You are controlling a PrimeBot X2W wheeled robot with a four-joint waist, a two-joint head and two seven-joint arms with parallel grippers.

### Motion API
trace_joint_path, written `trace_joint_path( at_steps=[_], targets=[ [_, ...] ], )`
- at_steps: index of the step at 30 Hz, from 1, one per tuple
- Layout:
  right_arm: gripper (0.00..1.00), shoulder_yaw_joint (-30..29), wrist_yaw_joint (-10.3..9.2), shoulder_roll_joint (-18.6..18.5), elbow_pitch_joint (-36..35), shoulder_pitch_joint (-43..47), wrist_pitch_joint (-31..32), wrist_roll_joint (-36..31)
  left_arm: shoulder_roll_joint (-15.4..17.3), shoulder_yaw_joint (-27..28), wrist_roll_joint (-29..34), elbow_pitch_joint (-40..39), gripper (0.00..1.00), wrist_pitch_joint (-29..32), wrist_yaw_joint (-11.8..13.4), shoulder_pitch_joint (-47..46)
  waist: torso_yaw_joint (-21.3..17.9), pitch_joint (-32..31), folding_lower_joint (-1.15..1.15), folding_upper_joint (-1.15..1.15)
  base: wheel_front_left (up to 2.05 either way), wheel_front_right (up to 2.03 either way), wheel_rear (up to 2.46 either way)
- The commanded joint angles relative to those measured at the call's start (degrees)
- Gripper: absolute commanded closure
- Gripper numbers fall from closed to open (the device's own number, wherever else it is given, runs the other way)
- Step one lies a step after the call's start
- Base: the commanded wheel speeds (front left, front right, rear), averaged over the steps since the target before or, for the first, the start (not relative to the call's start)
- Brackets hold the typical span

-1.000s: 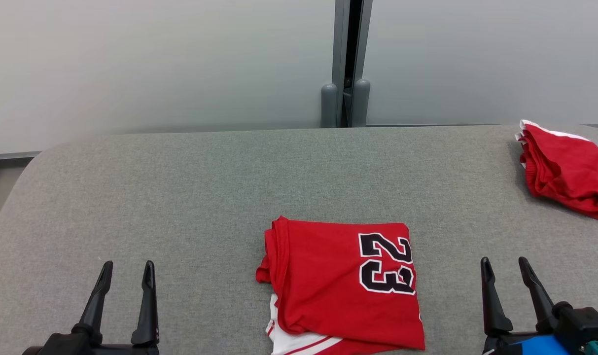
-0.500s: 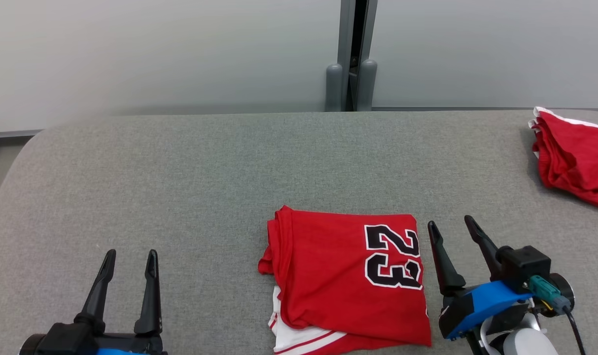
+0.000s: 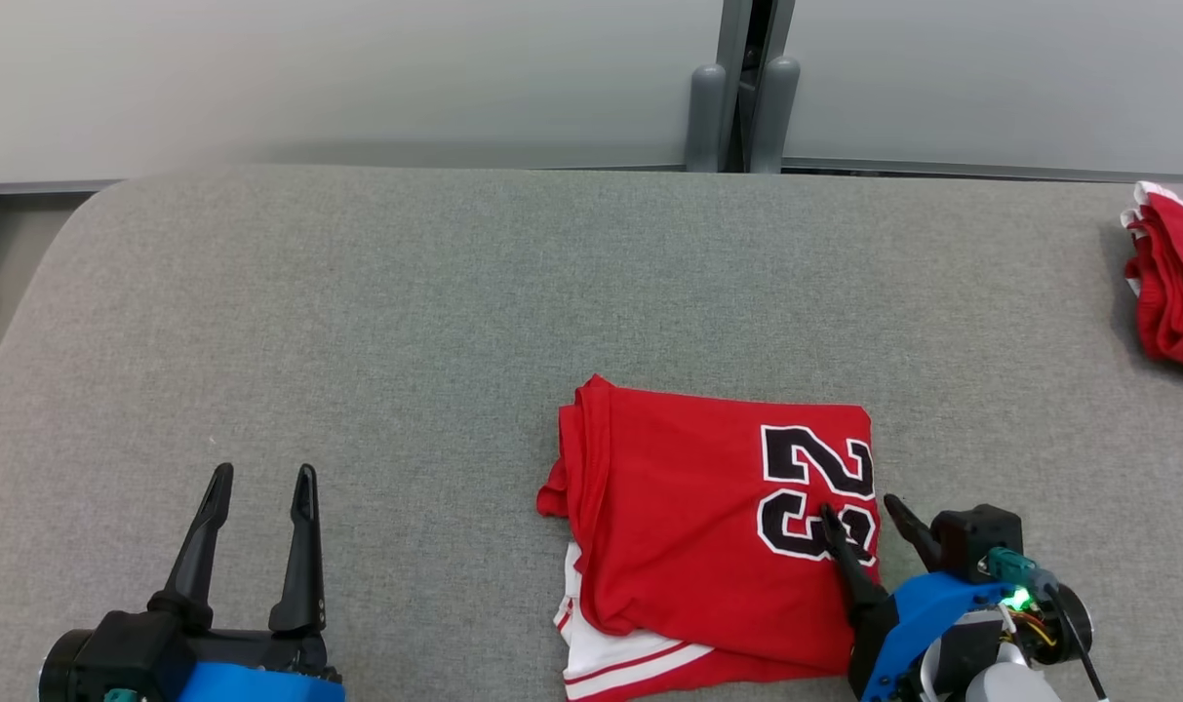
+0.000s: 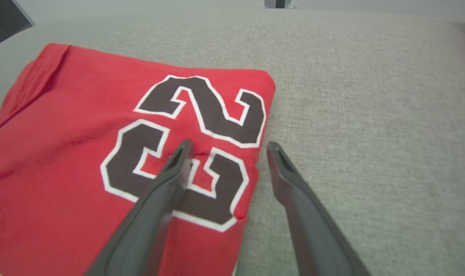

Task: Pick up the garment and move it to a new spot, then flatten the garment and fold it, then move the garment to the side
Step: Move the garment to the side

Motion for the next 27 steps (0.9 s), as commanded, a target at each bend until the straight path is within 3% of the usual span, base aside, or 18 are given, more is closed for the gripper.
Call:
trace_joint_path(
  at_steps=[1, 12, 14, 27],
  targets=[
    [0.0, 0.15, -0.02, -0.02, 0.51, -0.75, -0.12, 0.15, 0.17, 0.05, -0.24, 0.06, 0.0, -0.25, 0.06, -0.83, 0.15, 0.25, 0.0, 0.0, 0.0, 0.0, 0.0],
    [0.0, 4.15, 0.06, 0.18, 8.29, -1.49, 0.21, 3.55, 0.17, -0.11, -0.4, 0.19, 0.0, -0.25, 0.14, -1.68, 0.6, 1.18, 0.0, 0.0, 0.0, 0.0, 0.0],
    [1.0, 5.17, 0.08, 0.25, 8.88, -1.72, -0.01, 4.79, 0.17, -0.09, -0.41, 0.24, 0.0, -0.25, 0.15, -1.78, 0.6, 1.24, 0.0, 0.0, 0.0, 0.0, 0.0],
    [1.0, -0.96, -0.03, -0.19, 6.99, -5.42, -5.15, 1.83, 0.17, 0.03, -0.49, -0.87, 0.0, -0.25, 0.53, -1.33, -2.7, 2.93, 0.0, 0.0, 0.0, 0.0, 0.0]
  ],
)
